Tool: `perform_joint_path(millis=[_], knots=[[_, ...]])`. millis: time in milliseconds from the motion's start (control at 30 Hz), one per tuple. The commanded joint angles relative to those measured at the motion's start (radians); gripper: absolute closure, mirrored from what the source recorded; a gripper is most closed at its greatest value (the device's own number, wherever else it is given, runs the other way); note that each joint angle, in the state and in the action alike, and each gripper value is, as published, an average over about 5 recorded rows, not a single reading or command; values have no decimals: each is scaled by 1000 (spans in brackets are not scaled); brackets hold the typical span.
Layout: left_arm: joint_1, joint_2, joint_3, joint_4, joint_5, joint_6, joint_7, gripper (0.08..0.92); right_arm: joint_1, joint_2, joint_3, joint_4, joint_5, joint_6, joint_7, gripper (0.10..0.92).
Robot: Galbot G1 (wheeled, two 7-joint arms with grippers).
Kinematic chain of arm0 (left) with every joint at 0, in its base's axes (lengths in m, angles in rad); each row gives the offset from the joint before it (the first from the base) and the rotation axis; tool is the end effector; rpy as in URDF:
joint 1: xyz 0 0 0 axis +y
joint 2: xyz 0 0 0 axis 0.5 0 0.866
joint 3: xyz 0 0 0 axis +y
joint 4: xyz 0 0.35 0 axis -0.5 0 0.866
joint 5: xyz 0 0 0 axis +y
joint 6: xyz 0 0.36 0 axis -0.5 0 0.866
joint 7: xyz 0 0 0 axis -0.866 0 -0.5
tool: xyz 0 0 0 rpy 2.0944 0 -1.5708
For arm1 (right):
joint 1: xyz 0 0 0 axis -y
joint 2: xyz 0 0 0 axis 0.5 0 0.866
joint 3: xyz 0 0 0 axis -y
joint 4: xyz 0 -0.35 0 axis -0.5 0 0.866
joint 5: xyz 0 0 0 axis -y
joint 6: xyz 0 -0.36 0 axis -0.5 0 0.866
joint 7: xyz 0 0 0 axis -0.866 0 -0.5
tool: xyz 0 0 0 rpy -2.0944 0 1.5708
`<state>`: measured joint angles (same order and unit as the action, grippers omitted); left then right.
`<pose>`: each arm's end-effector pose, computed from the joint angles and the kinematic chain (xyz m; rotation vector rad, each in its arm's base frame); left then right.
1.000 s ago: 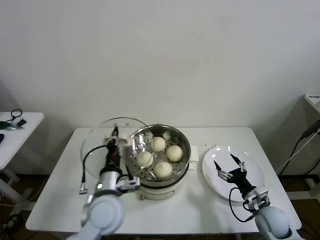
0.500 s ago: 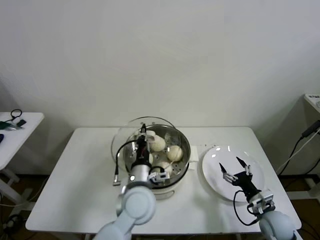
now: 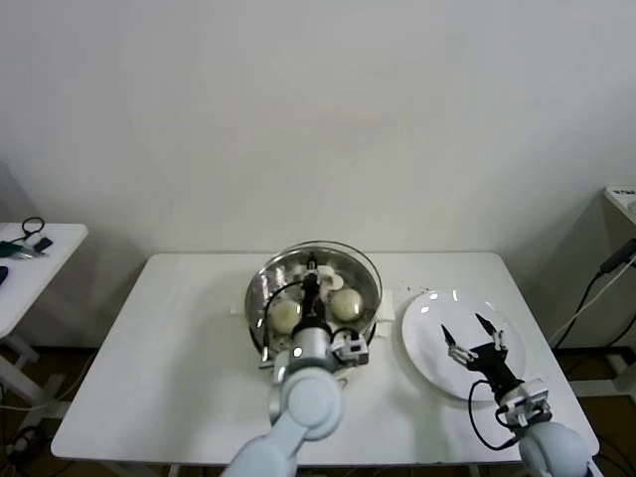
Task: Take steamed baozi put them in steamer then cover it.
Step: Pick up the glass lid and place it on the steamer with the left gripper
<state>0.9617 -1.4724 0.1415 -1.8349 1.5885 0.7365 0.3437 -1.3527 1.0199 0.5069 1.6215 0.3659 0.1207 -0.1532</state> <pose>0.2960 -0.1883 -0.2515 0.0076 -2.2519 -2.0979 0.2569 -0.1685 -0.3807 0.3400 -2.9537 0.2402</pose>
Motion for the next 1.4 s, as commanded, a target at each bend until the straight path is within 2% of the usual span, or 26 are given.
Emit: perform_joint_path(millis=[33, 567, 767, 1200, 1300, 1400], knots=[[-10, -46, 12, 47, 13, 49, -1, 848, -2, 1, 5, 0, 1, 0, 0, 203], [0, -1, 3, 61, 14, 49, -9, 848, 5, 0, -6, -7, -10, 3, -3, 203], [3, 1, 2, 73, 7, 49, -46, 848, 7, 3, -15, -7, -16, 5, -3, 203], [9, 13, 9, 76, 3, 47, -44, 848, 6, 7, -14, -3, -19, 5, -8, 203], [9, 26, -1, 46, -6, 44, -23, 826, 1, 7, -1, 6, -7, -15, -20, 203], [16, 50, -4, -1, -16, 46, -8, 757, -3, 5, 6, 12, 2, -30, -24, 203]])
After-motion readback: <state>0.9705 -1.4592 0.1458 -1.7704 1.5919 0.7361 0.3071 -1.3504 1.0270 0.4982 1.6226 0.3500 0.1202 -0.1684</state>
